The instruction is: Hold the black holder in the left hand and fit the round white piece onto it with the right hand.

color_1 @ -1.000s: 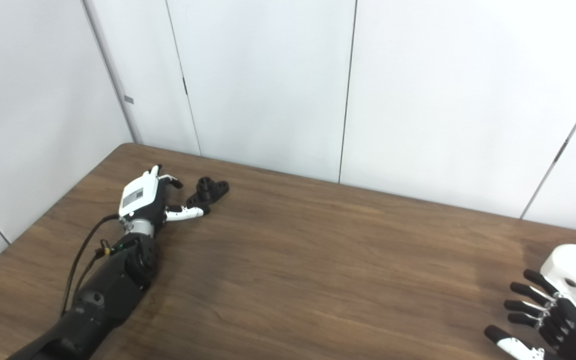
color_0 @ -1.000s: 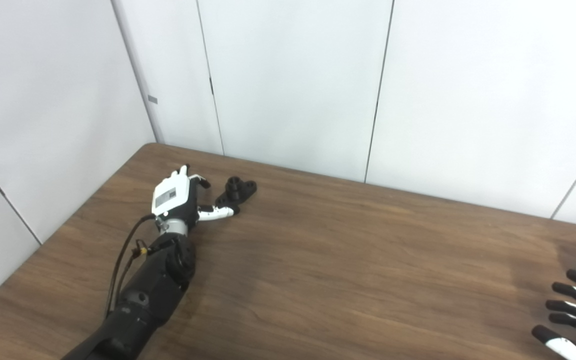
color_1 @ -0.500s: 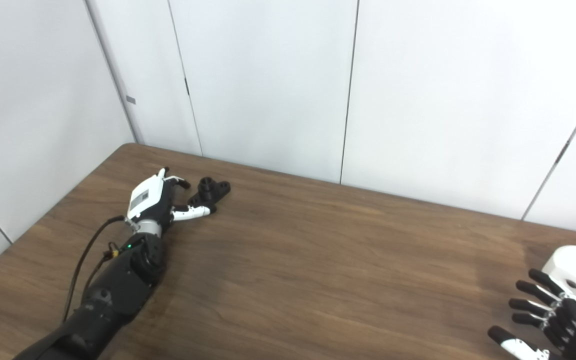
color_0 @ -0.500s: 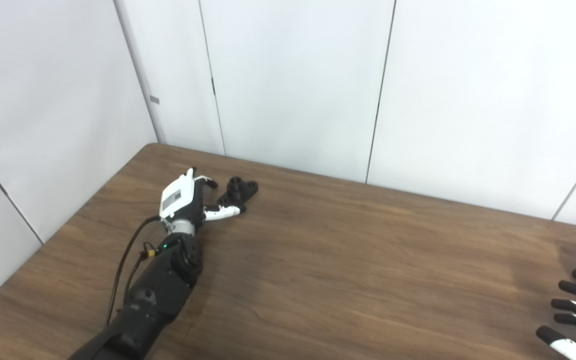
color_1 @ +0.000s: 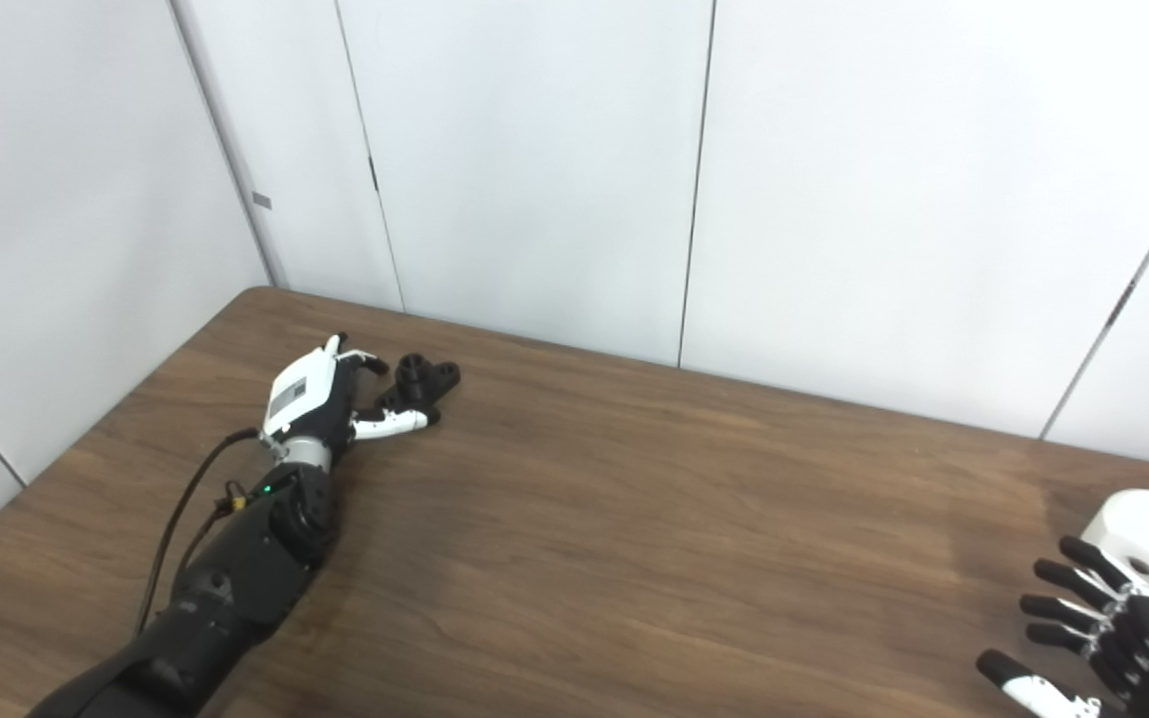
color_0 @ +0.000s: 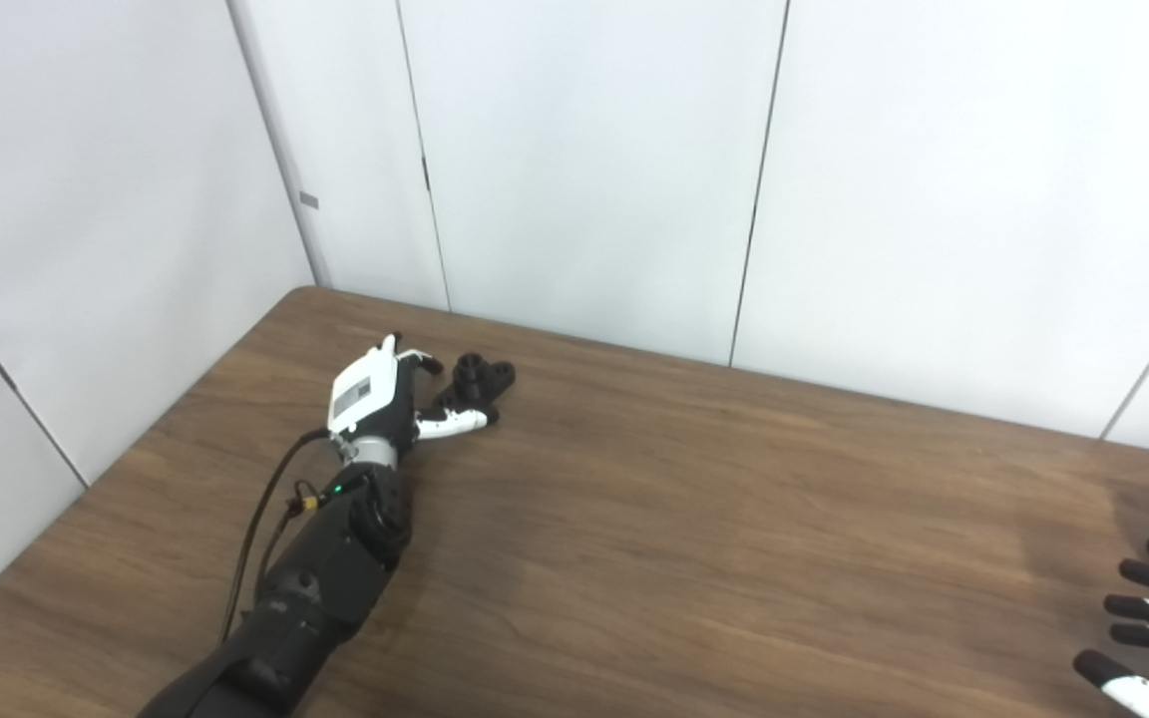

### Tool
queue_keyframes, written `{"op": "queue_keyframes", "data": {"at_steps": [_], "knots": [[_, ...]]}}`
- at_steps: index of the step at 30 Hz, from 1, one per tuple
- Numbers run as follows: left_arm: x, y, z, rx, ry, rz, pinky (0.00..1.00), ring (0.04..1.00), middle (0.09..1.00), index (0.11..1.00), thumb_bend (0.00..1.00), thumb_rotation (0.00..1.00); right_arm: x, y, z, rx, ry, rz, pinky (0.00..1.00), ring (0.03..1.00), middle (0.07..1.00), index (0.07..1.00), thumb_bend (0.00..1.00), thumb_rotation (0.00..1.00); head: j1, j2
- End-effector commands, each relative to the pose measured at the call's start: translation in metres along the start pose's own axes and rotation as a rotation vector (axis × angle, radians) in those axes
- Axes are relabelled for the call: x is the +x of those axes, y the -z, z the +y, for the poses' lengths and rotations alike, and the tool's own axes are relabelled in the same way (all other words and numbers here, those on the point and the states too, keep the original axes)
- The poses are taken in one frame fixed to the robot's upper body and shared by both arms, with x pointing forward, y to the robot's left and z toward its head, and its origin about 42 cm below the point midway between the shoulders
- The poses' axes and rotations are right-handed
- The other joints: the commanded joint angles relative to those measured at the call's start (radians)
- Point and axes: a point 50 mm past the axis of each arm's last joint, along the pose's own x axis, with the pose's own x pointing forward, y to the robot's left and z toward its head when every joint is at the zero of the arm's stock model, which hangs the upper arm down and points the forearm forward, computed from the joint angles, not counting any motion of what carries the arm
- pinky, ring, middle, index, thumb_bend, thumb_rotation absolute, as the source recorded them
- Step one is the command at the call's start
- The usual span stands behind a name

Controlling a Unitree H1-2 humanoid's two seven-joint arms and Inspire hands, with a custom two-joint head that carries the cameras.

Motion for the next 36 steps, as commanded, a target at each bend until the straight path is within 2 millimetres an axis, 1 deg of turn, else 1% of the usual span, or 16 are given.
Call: {"op": "queue_keyframes", "data": {"at_steps": [1, 10, 13, 16, 19, 20, 22, 23, 24, 25, 28, 36], "knots": [[-0.003, -0.010, -0.017, -0.001, 0.067, -0.014, 1.00, 1.000, 1.000, 0.709, 0.99, 0.33, 0.004, -0.015, -0.005, -0.014, 0.017, -0.066, 0.60, 0.666, 0.747, 0.800, 0.73, 0.16, 0.001, 0.003], [-0.003, -0.009, -0.020, -0.004, 0.069, -0.020, 1.00, 1.000, 1.000, 0.703, 0.98, 0.30, 0.005, -0.016, -0.005, -0.013, 0.013, -0.067, 0.59, 0.662, 0.750, 0.802, 0.73, 0.15, -0.001, 0.008], [-0.003, -0.010, -0.020, -0.005, 0.070, -0.028, 1.00, 1.000, 1.000, 0.699, 0.98, 0.29, 0.005, -0.016, -0.004, 0.002, 0.013, -0.065, 0.59, 0.659, 0.748, 0.802, 0.72, 0.13, -0.001, 0.009], [-0.003, -0.010, -0.020, -0.013, 0.076, -0.029, 1.00, 1.000, 1.000, 0.697, 0.98, 0.29, 0.004, -0.017, -0.004, -0.003, 0.014, -0.063, 0.59, 0.660, 0.748, 0.801, 0.73, 0.14, -0.001, 0.011], [-0.004, -0.010, -0.020, -0.013, 0.074, -0.038, 1.00, 1.000, 1.000, 0.686, 0.96, 0.25, 0.004, -0.017, -0.005, -0.002, 0.012, -0.065, 0.59, 0.662, 0.749, 0.802, 0.73, 0.14, -0.001, 0.012], [-0.004, -0.010, -0.020, -0.016, 0.071, -0.039, 1.00, 1.000, 1.000, 0.649, 0.92, 0.17, 0.004, -0.017, -0.005, -0.004, 0.014, -0.064, 0.59, 0.659, 0.747, 0.801, 0.73, 0.14, -0.002, 0.015], [-0.004, -0.009, -0.021, -0.015, 0.058, -0.049, 1.00, 1.000, 1.000, 0.607, 0.89, 0.11, 0.003, -0.017, -0.005, -0.003, 0.015, -0.061, 0.59, 0.657, 0.745, 0.799, 0.73, 0.14, -0.002, 0.015], [-0.005, -0.009, -0.021, -0.008, 0.051, -0.057, 1.00, 1.000, 0.975, 0.548, 0.71, 0.08, 0.003, -0.017, -0.005, 0.002, 0.015, -0.058, 0.59, 0.658, 0.744, 0.798, 0.73, 0.14, -0.002, 0.017], [-0.005, -0.009, -0.021, -0.003, 0.046, -0.062, 1.00, 1.000, 0.954, 0.510, 0.60, 0.07, 0.003, -0.017, -0.005, 0.006, 0.014, -0.057, 0.59, 0.660, 0.744, 0.799, 0.73, 0.14, -0.001, 0.018], [-0.005, -0.008, -0.022, 0.014, 0.044, -0.070, 1.00, 1.000, 0.945, 0.497, 0.56, 0.06, 0.003, -0.017, -0.006, 0.001, 0.011, -0.058, 0.59, 0.662, 0.745, 0.800, 0.73, 0.14, 0.000, 0.018], [-0.006, -0.007, -0.023, 0.029, 0.048, -0.079, 1.00, 1.000, 0.930, 0.486, 0.53, 0.06, 0.004, -0.017, -0.006, -0.008, 0.007, -0.060, 0.59, 0.668, 0.751, 0.805, 0.72, 0.15, 0.001, 0.019], [-0.011, -0.004, -0.029, -0.005, 0.057, -0.092, 1.00, 1.000, 0.913, 0.484, 0.52, 0.06, 0.005, -0.018, -0.006, -0.011, 0.012, -0.061, 0.56, 0.656, 0.747, 0.804, 0.71, 0.16, 0.001, 0.020]]}}
